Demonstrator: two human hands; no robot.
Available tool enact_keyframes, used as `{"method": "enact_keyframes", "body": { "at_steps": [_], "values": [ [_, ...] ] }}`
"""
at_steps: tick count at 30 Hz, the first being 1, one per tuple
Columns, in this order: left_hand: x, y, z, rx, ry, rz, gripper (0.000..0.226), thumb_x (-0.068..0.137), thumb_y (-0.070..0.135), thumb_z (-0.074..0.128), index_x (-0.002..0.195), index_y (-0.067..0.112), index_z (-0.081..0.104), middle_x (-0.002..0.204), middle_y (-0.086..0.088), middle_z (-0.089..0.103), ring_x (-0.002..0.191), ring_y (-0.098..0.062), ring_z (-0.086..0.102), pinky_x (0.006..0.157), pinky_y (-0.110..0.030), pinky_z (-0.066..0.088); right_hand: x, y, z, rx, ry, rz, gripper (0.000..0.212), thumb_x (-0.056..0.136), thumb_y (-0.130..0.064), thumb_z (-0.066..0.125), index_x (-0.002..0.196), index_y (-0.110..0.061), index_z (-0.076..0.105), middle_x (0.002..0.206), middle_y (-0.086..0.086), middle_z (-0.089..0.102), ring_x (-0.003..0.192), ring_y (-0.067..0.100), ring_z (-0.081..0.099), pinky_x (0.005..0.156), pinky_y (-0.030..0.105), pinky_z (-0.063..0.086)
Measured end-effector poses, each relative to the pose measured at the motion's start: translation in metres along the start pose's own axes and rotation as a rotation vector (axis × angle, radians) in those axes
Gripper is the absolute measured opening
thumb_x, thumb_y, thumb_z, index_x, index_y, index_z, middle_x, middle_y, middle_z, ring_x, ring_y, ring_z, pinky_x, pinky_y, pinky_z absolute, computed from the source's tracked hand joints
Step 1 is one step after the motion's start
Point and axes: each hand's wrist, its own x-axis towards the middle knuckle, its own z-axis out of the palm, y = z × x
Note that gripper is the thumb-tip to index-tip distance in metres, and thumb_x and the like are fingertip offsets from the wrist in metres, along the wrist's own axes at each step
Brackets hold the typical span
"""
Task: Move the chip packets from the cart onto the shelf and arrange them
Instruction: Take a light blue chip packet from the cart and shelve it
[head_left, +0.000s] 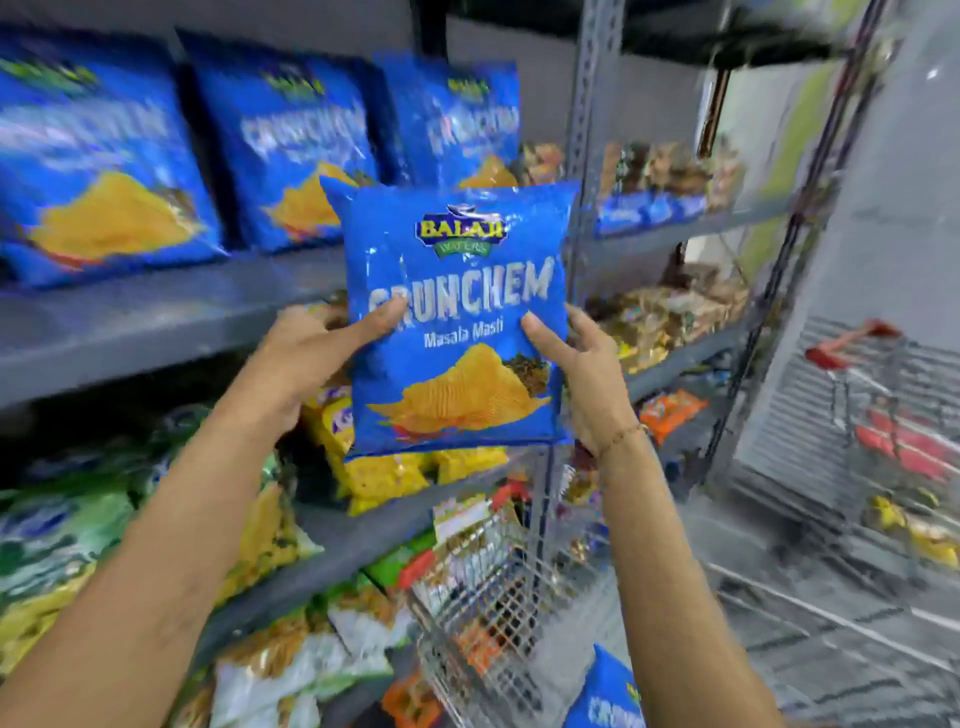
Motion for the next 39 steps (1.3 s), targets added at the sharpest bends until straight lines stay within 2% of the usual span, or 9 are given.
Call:
{"method": "enact_keyframes", "body": {
  "at_steps": [6, 8, 11, 15, 18, 23, 25, 31, 39],
  "values": [
    [-0.008, 0.067, -0.105, 0.029, 0.269, 0.089, 0.082, 0.044, 0.073, 0.076, 0.093, 0.008, 0.067, 0.093, -0.021, 0.071, 0.074, -0.019, 0.061, 0.077, -0.043, 0.055, 0.052, -0.059, 0.108, 0.055, -0.226, -0.086, 0.027, 0.078, -0.017, 0.073, 0.104, -0.010, 0.068, 0.112, 0.017, 0.070, 0.107, 0.033, 0.064, 0.101, 0.053, 0.047],
    [-0.010, 0.082, -0.133, 0.024, 0.310, 0.117, 0.068, 0.055, 0.065, 0.077, 0.087, 0.005, 0.066, 0.095, -0.027, 0.069, 0.063, -0.016, 0.062, 0.060, -0.029, 0.055, 0.066, -0.070, 0.140, 0.036, -0.285, -0.124, 0.029, 0.080, -0.019, 0.072, 0.106, -0.010, 0.067, 0.109, 0.011, 0.071, 0.105, 0.027, 0.066, 0.100, 0.048, 0.049],
    [-0.005, 0.097, -0.169, 0.042, 0.432, 0.142, 0.039, 0.067, 0.055, 0.074, 0.071, 0.019, 0.058, 0.082, -0.010, 0.058, 0.047, -0.009, 0.050, 0.045, -0.018, 0.042, 0.080, -0.082, 0.183, 0.017, -0.386, -0.116, 0.016, 0.084, -0.020, 0.068, 0.100, -0.017, 0.067, 0.098, -0.004, 0.073, 0.094, 0.010, 0.070, 0.085, 0.029, 0.055],
    [0.010, 0.096, -0.208, 0.085, 0.540, 0.083, 0.074, 0.039, 0.077, 0.073, 0.086, 0.024, 0.051, 0.087, 0.000, 0.049, 0.077, -0.017, 0.046, 0.070, -0.033, 0.044, 0.102, -0.075, 0.226, -0.048, -0.451, -0.088, 0.016, 0.084, -0.030, 0.068, 0.099, -0.024, 0.067, 0.101, -0.009, 0.070, 0.095, 0.008, 0.066, 0.079, 0.028, 0.050],
    [0.023, 0.085, -0.219, 0.113, 0.580, 0.055, 0.069, 0.037, 0.080, 0.069, 0.063, 0.023, 0.043, 0.065, -0.003, 0.040, 0.067, -0.018, 0.038, 0.068, -0.035, 0.035, 0.116, -0.062, 0.247, -0.053, -0.457, -0.023, 0.049, 0.074, -0.045, 0.074, 0.116, -0.022, 0.062, 0.122, -0.007, 0.064, 0.114, 0.011, 0.059, 0.097, 0.041, 0.049],
    [0.045, 0.063, -0.224, 0.116, 0.683, 0.046, 0.065, 0.063, 0.065, 0.070, 0.044, 0.021, 0.027, 0.028, 0.008, 0.026, 0.044, -0.019, 0.026, 0.047, -0.032, 0.018, 0.129, -0.040, 0.268, -0.070, -0.463, 0.031, 0.035, 0.084, -0.033, 0.068, 0.114, -0.017, 0.061, 0.118, -0.004, 0.062, 0.106, 0.010, 0.059, 0.098, 0.041, 0.047],
    [0.049, 0.055, -0.223, 0.133, 0.742, 0.035, 0.058, 0.072, 0.060, 0.067, 0.047, 0.019, 0.033, 0.042, 0.006, 0.038, 0.049, -0.019, 0.033, 0.047, -0.031, 0.022, 0.136, -0.029, 0.275, -0.079, -0.466, 0.052, 0.057, 0.081, -0.039, 0.069, 0.127, -0.011, 0.050, 0.142, 0.001, 0.048, 0.129, 0.021, 0.047, 0.107, 0.051, 0.039],
    [0.056, 0.032, -0.233, 0.188, 0.716, 0.047, 0.060, 0.072, 0.062, 0.064, 0.095, 0.005, 0.063, 0.089, -0.004, 0.064, 0.080, -0.019, 0.059, 0.068, -0.033, 0.047, 0.142, -0.010, 0.286, -0.066, -0.427, 0.046, 0.048, 0.088, -0.032, 0.063, 0.130, -0.013, 0.050, 0.106, -0.014, 0.061, 0.112, 0.015, 0.054, 0.099, 0.040, 0.044],
    [0.054, 0.018, -0.224, 0.160, 0.684, 0.116, 0.065, 0.073, 0.042, 0.075, 0.124, 0.010, 0.051, 0.123, 0.000, 0.061, 0.103, -0.017, 0.061, 0.088, -0.033, 0.051, 0.145, 0.005, 0.285, -0.044, -0.330, 0.026, 0.048, 0.088, -0.031, 0.063, 0.131, -0.013, 0.050, 0.103, -0.017, 0.060, 0.111, 0.014, 0.055, 0.072, 0.018, 0.042]
  ]
}}
